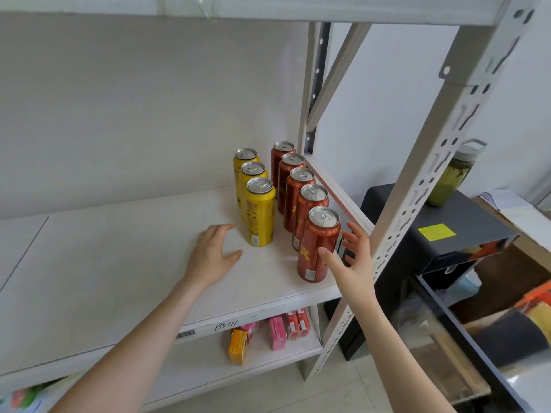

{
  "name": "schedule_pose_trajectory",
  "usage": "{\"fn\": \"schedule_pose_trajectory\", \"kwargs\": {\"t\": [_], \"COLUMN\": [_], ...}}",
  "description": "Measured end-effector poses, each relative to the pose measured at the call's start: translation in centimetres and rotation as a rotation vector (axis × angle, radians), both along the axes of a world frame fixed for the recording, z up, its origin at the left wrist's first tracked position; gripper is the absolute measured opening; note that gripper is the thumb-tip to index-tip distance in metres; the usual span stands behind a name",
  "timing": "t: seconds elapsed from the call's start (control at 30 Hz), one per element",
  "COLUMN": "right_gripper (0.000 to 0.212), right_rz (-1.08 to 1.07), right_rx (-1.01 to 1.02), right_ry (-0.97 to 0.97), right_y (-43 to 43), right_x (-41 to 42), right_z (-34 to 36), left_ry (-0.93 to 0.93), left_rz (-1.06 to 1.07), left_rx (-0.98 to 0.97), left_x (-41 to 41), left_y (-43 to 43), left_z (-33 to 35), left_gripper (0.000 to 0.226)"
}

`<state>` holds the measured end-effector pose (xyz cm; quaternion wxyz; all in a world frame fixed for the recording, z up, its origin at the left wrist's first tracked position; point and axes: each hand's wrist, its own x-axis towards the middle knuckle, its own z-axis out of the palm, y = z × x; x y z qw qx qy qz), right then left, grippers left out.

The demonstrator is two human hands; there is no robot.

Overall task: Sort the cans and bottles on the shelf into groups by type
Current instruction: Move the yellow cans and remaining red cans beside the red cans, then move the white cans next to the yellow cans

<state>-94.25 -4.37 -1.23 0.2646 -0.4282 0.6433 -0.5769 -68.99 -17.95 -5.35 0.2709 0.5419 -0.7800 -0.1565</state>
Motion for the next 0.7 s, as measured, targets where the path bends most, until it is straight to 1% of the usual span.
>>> {"fn": "schedule_pose_trajectory", "kwargs": {"t": [0.13, 0.27, 0.47, 0.7], "right_gripper": [0.083, 0.081, 0.075, 0.074], "right_rz": [-0.063, -0.101, -0.106, -0.015], "right_rx": [0.002, 0.040, 0.074, 0.132], "right_ry": [0.212, 0.471, 0.775, 0.993], "right_y": [2.2, 3.9, 6.9, 10.4], "right_x": [0.9, 1.5, 3.5, 7.3], "right_z": [0.0, -0.5, -1.4, -2.3], "left_ry": [-0.238, -0.385, -0.457, -0.494], "left_rz": [-0.020, 0.009, 0.071, 0.113], "left_rx": [-0.198, -0.255, -0.313, -0.309], "left_x": [1.3, 2.5, 4.9, 8.4], "left_y": [2.1, 4.8, 9.9, 16.3], "left_z": [0.1, 0.2, 0.3, 0.4], "left_gripper": [0.064, 0.068, 0.070, 0.070]}}
